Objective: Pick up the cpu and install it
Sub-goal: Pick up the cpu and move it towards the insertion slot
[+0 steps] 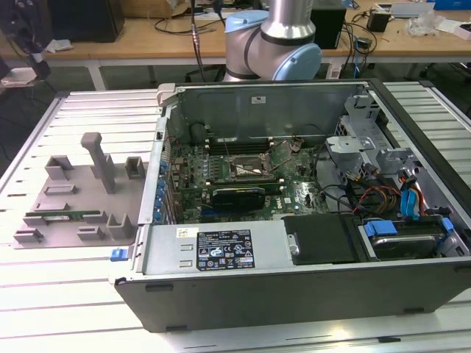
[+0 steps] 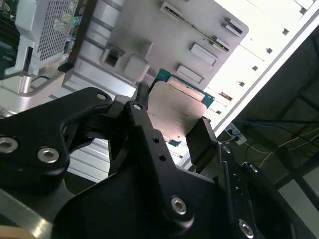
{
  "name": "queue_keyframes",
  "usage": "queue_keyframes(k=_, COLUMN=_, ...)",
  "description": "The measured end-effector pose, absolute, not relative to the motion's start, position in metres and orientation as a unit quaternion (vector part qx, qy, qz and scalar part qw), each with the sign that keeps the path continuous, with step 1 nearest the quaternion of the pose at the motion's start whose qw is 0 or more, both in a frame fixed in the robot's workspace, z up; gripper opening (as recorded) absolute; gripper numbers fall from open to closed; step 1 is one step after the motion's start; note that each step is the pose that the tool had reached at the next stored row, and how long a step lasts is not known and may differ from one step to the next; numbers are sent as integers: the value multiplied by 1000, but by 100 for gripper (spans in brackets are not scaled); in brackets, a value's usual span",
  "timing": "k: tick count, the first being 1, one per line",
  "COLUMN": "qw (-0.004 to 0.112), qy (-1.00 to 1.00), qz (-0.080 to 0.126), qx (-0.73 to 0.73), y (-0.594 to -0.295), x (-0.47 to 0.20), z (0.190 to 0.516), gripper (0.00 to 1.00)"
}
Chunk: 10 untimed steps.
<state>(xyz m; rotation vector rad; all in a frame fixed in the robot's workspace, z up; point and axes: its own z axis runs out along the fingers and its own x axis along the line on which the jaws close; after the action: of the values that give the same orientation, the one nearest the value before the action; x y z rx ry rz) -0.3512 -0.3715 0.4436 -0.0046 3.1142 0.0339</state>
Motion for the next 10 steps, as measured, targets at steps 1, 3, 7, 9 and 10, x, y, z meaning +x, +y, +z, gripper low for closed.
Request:
queue_keyframes(k=1, qw=14, qy=1000, qz=11, qx=-1, y=-371, x=-347, z=444, gripper=55)
queue_keyframes(k=3, qw=14, qy=1000, qz=11, qx=-1, y=-371, x=-336, z=444, gripper=55)
queue_keyframes(k=7, qw=14, qy=1000, qz=11, qx=-1, y=-372, x=-321, z=444, gripper=55)
queue_keyframes(k=9, qw=14, qy=1000, qz=11, qx=-1, y=-371, x=-312, z=444, gripper=55)
queue_keyframes(k=10, qw=14, qy=1000, qz=11, qx=-1, y=-371, x=-307, z=444, gripper=55)
